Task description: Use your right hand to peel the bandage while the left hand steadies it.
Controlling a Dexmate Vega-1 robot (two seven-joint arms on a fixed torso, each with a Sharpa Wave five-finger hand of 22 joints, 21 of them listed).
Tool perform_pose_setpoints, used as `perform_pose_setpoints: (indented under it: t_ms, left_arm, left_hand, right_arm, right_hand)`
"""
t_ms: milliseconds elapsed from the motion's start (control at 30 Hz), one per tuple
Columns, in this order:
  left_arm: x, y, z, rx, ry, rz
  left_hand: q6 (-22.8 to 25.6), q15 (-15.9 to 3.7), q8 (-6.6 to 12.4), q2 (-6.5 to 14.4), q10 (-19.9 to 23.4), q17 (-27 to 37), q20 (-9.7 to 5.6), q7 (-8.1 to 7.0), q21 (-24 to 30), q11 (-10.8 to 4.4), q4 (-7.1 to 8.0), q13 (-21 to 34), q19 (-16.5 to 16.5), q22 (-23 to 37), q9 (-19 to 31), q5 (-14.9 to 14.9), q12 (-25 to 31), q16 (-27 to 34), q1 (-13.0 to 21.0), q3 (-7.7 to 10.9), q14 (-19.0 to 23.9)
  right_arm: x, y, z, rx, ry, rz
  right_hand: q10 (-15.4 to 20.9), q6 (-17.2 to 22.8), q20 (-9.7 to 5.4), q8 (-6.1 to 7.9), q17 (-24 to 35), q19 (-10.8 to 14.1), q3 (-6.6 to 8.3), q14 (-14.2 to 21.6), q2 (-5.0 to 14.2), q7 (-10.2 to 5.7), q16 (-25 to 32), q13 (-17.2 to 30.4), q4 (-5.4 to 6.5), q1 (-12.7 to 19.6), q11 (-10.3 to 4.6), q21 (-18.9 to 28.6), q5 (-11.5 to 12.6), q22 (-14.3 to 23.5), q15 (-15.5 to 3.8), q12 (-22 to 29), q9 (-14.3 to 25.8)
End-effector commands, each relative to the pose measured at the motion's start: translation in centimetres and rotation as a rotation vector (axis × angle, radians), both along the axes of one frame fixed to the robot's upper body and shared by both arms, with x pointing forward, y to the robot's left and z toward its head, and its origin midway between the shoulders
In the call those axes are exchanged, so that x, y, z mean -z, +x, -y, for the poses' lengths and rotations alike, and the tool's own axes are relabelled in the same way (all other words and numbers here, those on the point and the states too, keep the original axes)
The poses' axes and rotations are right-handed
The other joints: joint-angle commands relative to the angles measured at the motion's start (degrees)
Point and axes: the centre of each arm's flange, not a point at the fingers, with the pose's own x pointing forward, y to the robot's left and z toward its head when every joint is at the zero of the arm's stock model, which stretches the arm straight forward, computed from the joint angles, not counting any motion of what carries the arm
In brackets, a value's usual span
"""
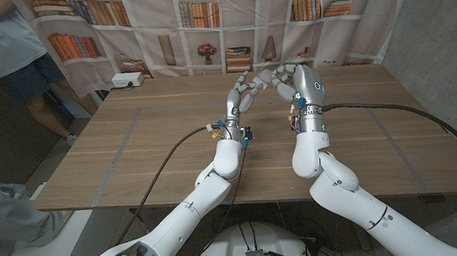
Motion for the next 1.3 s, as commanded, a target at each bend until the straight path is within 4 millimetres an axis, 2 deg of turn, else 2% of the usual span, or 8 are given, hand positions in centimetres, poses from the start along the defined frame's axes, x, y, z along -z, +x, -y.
perform_pose_setpoints:
  t_ms: [33, 600, 1133, 1300]
  left_arm:
    - [0.4, -0.1, -0.8, -0.025, -0.013, -0.012]
    - [0.6, -0.1, -1.1, -0.033, -0.018, -0.019]
    - [0.8, -1.0, -1.7, -0.055, -0.031, -0.011]
    - [1.0, -1.3, -2.0, -0.057, -0.039, -0.015]
  left_hand:
    - [0.21, -2.17, 0.47, -0.01, 0.32, 0.23, 0.36, -0.18, 0.39, 0.17, 0.03, 0.13, 0.17, 0.26, 0.41, 0.10, 0.21, 0.18, 0.06, 0.58, 0.55]
    - [0.05, -1.96, 1.24, -0.15, 0.43, 0.37, 0.44, 0.29, 0.52, 0.26, 0.21, 0.18, 0.13, 0.30, 1.10, 0.13, 0.16, 0.18, 0.14, 1.12, 0.61]
    - [-0.32, -1.89, 1.85, -0.31, 0.32, 0.48, 0.50, 0.59, 0.63, 0.40, 0.31, 0.22, 0.07, 0.32, 1.70, 0.11, 0.03, 0.13, 0.24, 1.62, 0.57]
    - [-0.33, -1.95, 2.09, -0.33, 0.31, 0.50, 0.51, 0.63, 0.66, 0.48, 0.30, 0.23, 0.05, 0.33, 1.88, 0.07, 0.01, 0.12, 0.34, 1.83, 0.59]
  right_arm:
    - [0.1, -0.5, 0.1, -0.003, 0.010, 0.008]
    - [0.2, -0.5, 0.4, -0.005, 0.015, 0.004]
    - [0.3, -1.0, 1.1, -0.001, 0.022, 0.010]
    - [0.3, -1.3, 1.2, -0.013, 0.035, 0.004]
  right_hand:
    - [0.54, 0.45, -6.45, 0.15, 0.17, -0.24, 0.30, 0.57, -0.12, -0.17, -0.25, 0.03, -0.03, -0.12, -0.17, 0.42, 0.38, -0.08, -0.11, -0.20, 0.09]
    - [0.64, 0.56, -6.49, 0.19, 0.38, -0.39, 0.47, 0.63, -0.26, -0.21, -0.33, 0.09, -0.05, -0.19, -0.29, 0.85, 0.44, -0.41, -0.12, -0.33, 0.18]
    - [0.48, 0.45, -6.58, 0.09, 0.54, -0.72, 0.65, 0.56, -0.28, -0.24, -0.47, 0.23, -0.02, -0.30, -0.13, 1.18, 0.47, -0.63, -0.12, -0.49, 0.19]
    - [0.24, 0.14, -6.97, -0.08, 0.65, -0.74, 1.03, 0.38, 0.54, -0.35, -0.63, 0.50, 0.03, 0.08, -0.22, 2.20, 0.40, -0.26, -0.14, -0.57, 0.18]
